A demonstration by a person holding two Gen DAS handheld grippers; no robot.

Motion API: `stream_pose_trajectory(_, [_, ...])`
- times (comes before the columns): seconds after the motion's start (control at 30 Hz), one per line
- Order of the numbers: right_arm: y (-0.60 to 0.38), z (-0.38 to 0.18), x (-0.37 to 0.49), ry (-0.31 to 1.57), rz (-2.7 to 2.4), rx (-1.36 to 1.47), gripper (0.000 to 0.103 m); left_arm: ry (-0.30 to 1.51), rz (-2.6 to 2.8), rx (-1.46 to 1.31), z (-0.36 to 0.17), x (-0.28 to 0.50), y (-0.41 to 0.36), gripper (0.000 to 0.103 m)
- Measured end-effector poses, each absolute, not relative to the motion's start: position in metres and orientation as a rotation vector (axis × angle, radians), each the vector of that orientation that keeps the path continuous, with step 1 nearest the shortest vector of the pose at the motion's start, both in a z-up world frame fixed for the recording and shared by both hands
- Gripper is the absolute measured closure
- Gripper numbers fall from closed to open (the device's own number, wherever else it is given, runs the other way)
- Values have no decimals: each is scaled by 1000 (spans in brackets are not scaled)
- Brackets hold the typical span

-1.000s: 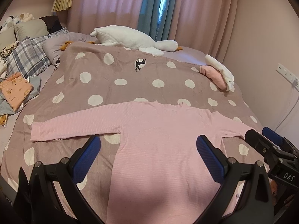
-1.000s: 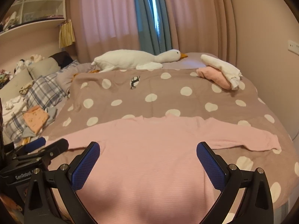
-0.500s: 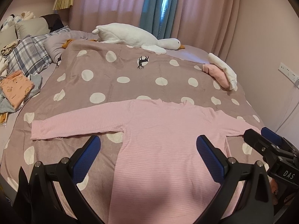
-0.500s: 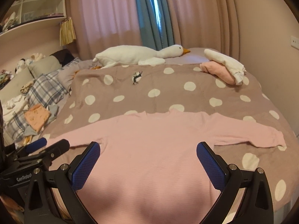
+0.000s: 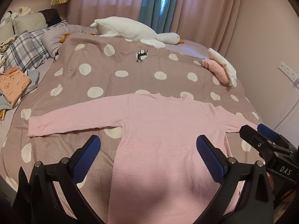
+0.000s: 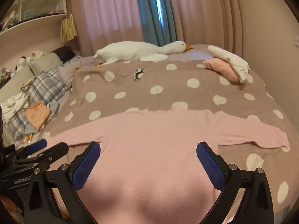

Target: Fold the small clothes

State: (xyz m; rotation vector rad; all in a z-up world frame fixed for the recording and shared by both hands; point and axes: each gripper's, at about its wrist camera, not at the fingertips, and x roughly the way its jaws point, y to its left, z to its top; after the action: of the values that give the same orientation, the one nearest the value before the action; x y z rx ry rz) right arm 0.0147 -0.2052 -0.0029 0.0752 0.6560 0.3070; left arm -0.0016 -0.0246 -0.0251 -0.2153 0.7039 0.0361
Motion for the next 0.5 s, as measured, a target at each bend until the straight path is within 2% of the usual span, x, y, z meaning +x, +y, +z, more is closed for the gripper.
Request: stream_pose_trajectory(0.5, [-209, -3, 18, 659, 311, 95, 1, 714, 15, -221, -27, -4, -23, 1])
